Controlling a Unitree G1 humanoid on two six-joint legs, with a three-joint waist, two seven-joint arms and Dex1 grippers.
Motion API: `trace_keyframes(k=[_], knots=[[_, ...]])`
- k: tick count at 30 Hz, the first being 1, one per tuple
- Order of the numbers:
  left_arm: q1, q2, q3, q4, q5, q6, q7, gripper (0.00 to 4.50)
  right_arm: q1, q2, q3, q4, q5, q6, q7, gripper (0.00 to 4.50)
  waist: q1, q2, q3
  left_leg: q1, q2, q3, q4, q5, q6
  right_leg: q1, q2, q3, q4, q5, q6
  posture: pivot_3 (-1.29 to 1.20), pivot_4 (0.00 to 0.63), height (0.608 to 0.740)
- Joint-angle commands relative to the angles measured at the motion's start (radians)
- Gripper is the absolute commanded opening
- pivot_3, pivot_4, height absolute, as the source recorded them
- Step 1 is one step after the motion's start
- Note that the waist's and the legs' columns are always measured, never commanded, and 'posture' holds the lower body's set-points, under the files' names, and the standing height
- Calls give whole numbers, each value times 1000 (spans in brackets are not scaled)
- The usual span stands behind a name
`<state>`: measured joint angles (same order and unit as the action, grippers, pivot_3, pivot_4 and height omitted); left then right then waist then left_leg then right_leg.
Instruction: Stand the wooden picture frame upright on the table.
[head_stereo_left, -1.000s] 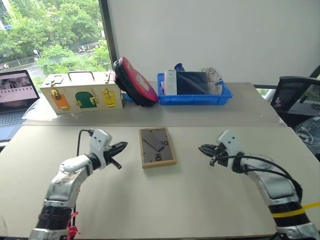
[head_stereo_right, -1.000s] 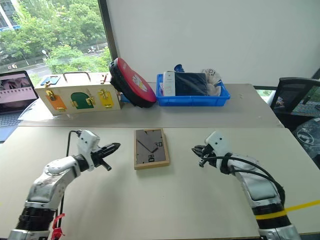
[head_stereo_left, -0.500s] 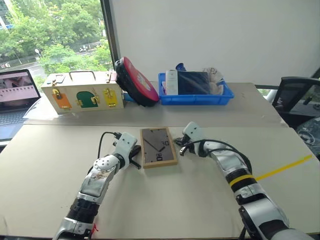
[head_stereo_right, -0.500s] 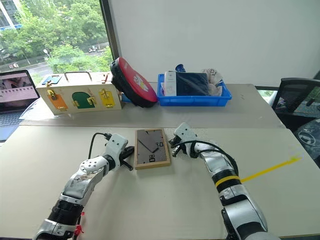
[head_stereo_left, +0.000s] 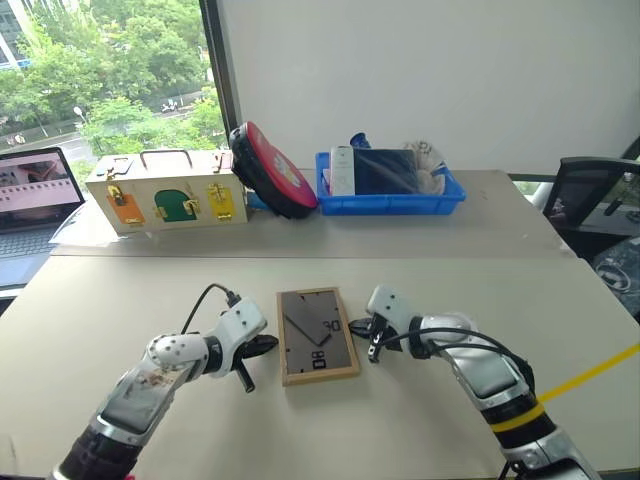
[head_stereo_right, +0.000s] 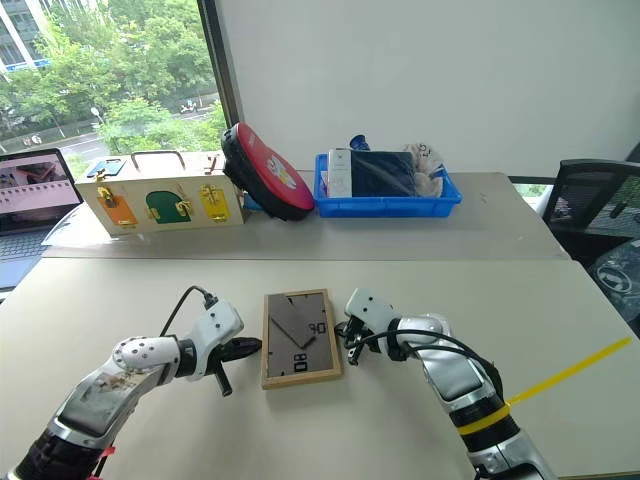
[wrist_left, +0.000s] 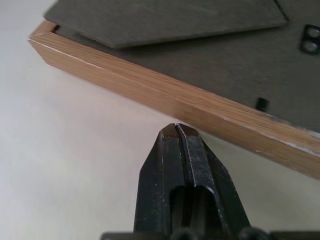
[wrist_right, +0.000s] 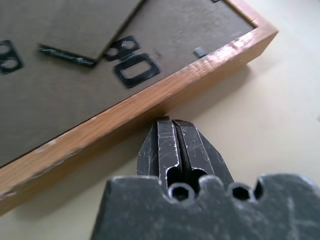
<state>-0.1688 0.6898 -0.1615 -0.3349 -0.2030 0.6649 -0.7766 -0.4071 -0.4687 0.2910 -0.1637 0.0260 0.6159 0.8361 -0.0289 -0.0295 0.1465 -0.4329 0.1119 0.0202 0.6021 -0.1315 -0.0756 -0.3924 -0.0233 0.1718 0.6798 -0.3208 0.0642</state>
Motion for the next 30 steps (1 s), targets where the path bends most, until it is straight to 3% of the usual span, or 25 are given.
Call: trace_keyframes(k=[1, 6, 17, 24, 30], knots=[[68, 21, -21, 99, 22, 18, -4, 0, 58, -16, -1, -145, 32, 148, -25, 68, -4, -2, -4, 2, 0, 0, 0, -1, 0, 2, 0, 0, 0, -2, 0, 0, 150, 713], [-12, -29, -30, 185, 47, -29, 24, 0, 73, -9, 0, -167, 50, 201, -58, 68, -12, -2, -9, 10, 0, 0, 2, -3, 0, 5, -1, 0, 0, -7, -2, 0, 150, 713], [-146, -63, -90, 381, 119, -163, 3, 0, 55, 61, -21, -128, 151, 322, -75, 68, -11, -3, -17, 10, 0, -1, 5, -3, 1, 7, 0, 0, 0, -8, -2, 0, 150, 713], [-140, -61, -83, 385, 115, -177, -7, 0, 48, 36, -13, -108, 148, 300, -86, 68, -14, -4, -17, 10, 0, -1, 4, -3, 1, 6, 0, 0, 0, -8, -2, 0, 150, 713], [-75, -14, 166, 377, -45, -48, -6, 0, 63, -93, -112, -101, 174, 91, 8, 68, -26, -4, -17, 6, 0, -1, 3, -5, 2, 6, 0, 0, 0, -7, 0, 0, 150, 713]])
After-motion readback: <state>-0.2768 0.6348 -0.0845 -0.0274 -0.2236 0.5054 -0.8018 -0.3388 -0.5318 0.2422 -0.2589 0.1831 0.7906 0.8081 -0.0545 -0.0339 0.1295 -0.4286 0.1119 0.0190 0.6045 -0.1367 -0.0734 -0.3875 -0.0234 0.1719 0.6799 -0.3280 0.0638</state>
